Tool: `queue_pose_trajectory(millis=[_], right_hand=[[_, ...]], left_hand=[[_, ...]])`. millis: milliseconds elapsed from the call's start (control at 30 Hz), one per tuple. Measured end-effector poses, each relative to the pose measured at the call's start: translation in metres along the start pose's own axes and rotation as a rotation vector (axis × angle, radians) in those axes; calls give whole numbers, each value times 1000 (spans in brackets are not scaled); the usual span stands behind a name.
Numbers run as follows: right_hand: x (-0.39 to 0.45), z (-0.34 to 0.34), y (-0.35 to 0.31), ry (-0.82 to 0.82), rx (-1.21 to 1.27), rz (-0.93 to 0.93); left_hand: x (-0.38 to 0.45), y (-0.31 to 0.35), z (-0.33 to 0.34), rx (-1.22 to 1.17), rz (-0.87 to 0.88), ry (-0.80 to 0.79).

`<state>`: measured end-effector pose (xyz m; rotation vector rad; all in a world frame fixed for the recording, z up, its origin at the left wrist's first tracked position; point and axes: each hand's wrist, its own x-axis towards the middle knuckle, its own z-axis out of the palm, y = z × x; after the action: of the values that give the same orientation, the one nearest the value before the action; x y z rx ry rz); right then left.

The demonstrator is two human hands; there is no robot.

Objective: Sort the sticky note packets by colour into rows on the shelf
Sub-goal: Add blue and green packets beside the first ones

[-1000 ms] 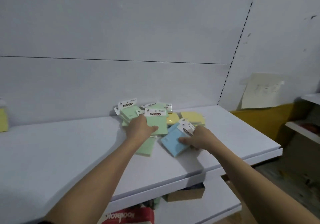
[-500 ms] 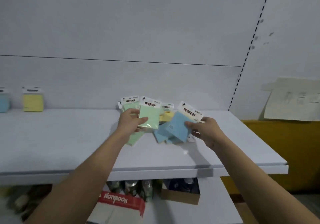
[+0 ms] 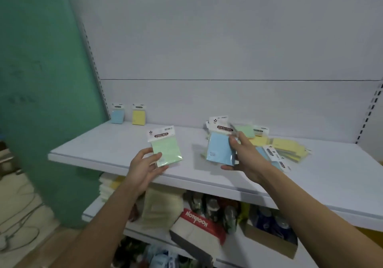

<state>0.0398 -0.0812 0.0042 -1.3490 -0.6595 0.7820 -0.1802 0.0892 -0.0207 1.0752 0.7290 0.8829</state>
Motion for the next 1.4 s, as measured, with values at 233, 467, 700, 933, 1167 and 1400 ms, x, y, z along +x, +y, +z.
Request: queue_pose_trajectory(millis=[233, 467, 700, 933, 1167, 1400], right_hand=[[16, 94, 5, 76, -71, 82], [44, 207, 28, 95, -45, 48], [71, 289, 42, 138, 1, 14], [116, 309, 50, 163, -19, -35], [207, 321, 50, 168, 114, 26], [286, 305, 51, 327, 58, -42]], left_hand=[[8, 30, -76, 33, 51, 32], [41, 71, -179, 141, 54, 27], [89, 98, -258, 149, -9, -33], [154, 96, -270, 132, -34, -56], [229, 99, -257, 173, -11, -67], [321, 95, -210, 187, 1, -163]])
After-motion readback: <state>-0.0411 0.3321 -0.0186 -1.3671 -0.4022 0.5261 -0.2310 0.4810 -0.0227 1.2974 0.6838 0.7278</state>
